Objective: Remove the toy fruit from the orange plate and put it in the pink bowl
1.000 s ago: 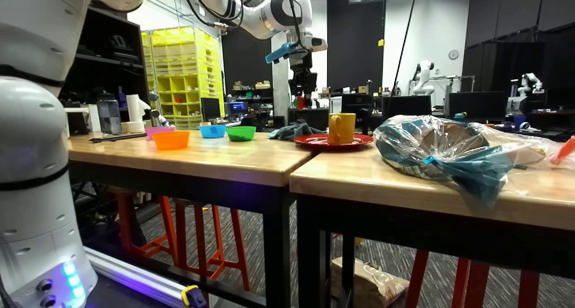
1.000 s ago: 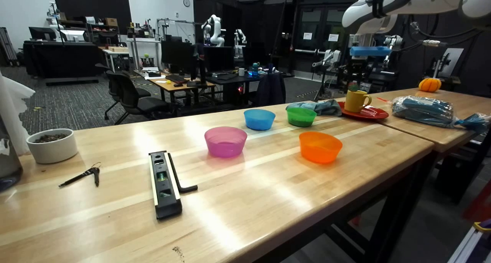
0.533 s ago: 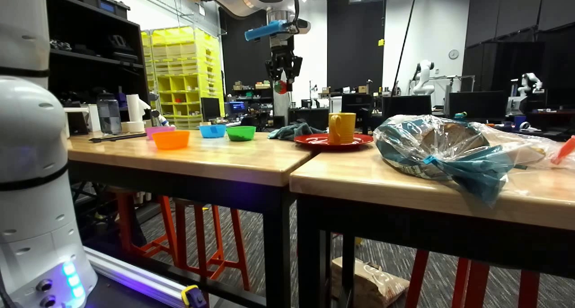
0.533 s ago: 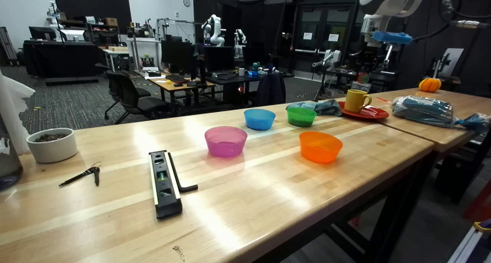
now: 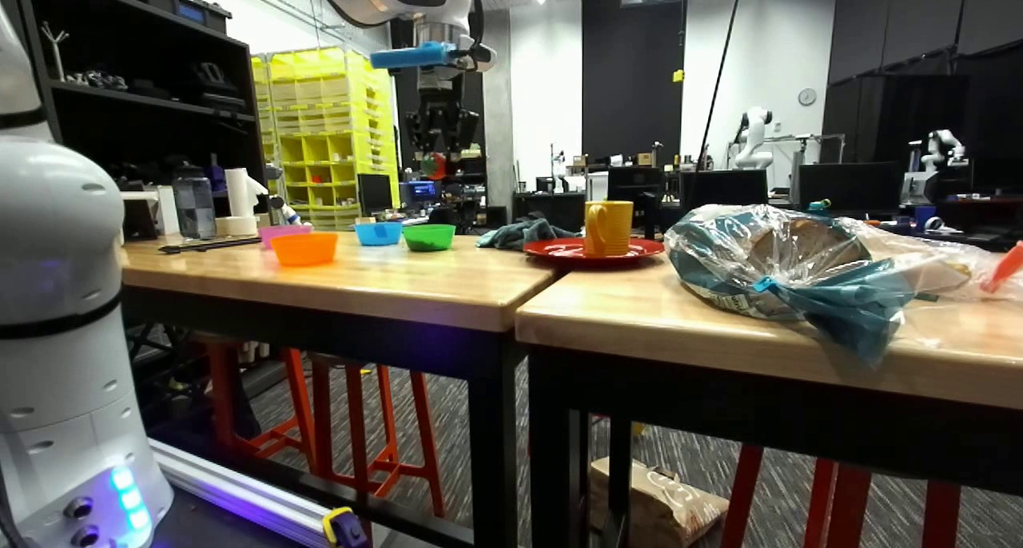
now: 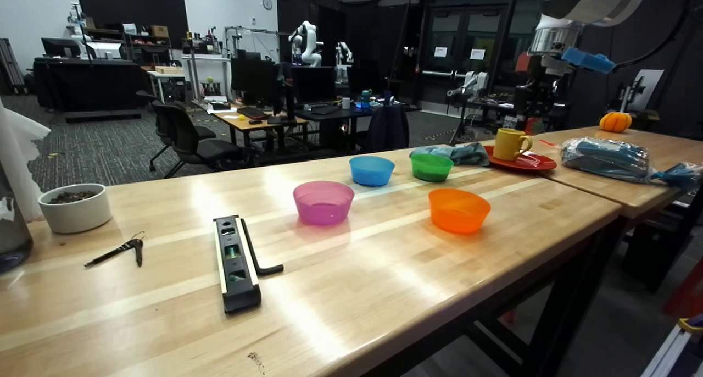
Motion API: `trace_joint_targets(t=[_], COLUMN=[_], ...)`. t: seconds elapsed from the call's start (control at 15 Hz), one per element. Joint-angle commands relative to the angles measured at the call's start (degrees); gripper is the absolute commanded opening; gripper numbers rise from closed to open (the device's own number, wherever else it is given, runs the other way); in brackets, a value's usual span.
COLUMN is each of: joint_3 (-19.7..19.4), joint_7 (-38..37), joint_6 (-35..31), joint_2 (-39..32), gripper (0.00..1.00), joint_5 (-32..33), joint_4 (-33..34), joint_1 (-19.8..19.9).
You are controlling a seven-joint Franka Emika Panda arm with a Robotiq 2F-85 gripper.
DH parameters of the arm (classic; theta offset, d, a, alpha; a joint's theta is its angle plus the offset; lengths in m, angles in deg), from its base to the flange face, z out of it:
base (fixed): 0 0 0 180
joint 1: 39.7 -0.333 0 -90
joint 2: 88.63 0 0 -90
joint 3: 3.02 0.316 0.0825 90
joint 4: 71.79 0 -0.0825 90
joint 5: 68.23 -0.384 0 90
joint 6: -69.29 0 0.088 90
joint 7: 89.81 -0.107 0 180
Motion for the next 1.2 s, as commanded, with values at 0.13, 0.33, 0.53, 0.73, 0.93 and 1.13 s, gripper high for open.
trace_joint_targets(t=[0.13, 0.33, 0.53, 0.73, 0.93, 1.13], joint_3=[2.21, 3.70, 5.38, 6.97, 8.79, 11.13], joint_7=[1.30, 1.22, 1.23, 1.50, 0.86, -0.69], joint_6=[-2.45, -3.35, -4.20, -3.75, -3.65, -3.21], joint_2=[13.01, 16.55, 19.02, 21.31, 23.62, 25.77], gripper=[0.22, 0.22, 0.22, 0.22, 0.22, 0.22], joint_5=[1.29, 1.67, 2.03, 2.36, 3.14, 2.71], joint_4=[-14.26, -18.21, -20.93, -22.60, -24.80, -26.95], joint_1=[-3.82, -5.90, -7.99, -10.13, -12.05, -14.33])
